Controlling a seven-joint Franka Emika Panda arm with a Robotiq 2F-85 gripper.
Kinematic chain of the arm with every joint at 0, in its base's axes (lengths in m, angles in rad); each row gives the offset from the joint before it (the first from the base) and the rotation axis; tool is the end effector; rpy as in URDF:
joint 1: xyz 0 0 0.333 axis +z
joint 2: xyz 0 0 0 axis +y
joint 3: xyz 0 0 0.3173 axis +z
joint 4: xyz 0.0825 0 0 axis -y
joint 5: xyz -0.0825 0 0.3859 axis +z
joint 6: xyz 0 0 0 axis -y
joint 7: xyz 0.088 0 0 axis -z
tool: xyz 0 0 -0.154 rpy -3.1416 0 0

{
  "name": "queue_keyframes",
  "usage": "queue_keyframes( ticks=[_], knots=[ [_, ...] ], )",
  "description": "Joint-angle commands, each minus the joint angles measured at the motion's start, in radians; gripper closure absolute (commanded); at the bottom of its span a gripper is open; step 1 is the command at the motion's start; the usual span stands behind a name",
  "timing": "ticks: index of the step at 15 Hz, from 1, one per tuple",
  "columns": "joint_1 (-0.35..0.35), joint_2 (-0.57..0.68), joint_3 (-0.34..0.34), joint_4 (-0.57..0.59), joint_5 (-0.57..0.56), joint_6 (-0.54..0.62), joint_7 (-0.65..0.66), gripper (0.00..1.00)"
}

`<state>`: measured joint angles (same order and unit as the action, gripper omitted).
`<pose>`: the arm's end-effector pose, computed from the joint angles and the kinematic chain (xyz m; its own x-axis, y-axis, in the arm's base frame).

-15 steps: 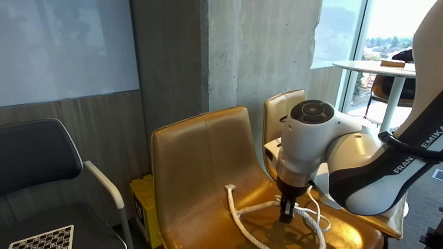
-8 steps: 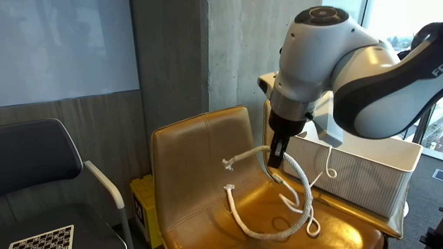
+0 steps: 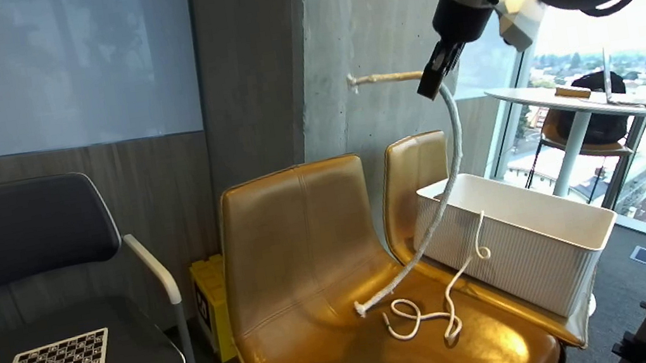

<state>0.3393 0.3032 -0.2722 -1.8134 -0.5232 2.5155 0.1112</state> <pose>0.6861 0.0489 0.3837 0.8560 0.4022 0.3249 0.2259 -0.8562 0.4647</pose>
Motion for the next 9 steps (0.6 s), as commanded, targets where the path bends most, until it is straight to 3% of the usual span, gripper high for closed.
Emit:
queue_keyframes(
  ticks=[1, 5, 9],
  knots=[
    [-0.138, -0.079, 0.069, 0.063, 0.011, -0.074, -0.049, 0.98],
    [-0.256, -0.106, 0.093, 0.188, 0.053, -0.130, -0.109, 0.98],
    [-0.326, -0.096, 0.109, 0.333, 0.106, -0.199, -0.168, 0.98]
  ],
)
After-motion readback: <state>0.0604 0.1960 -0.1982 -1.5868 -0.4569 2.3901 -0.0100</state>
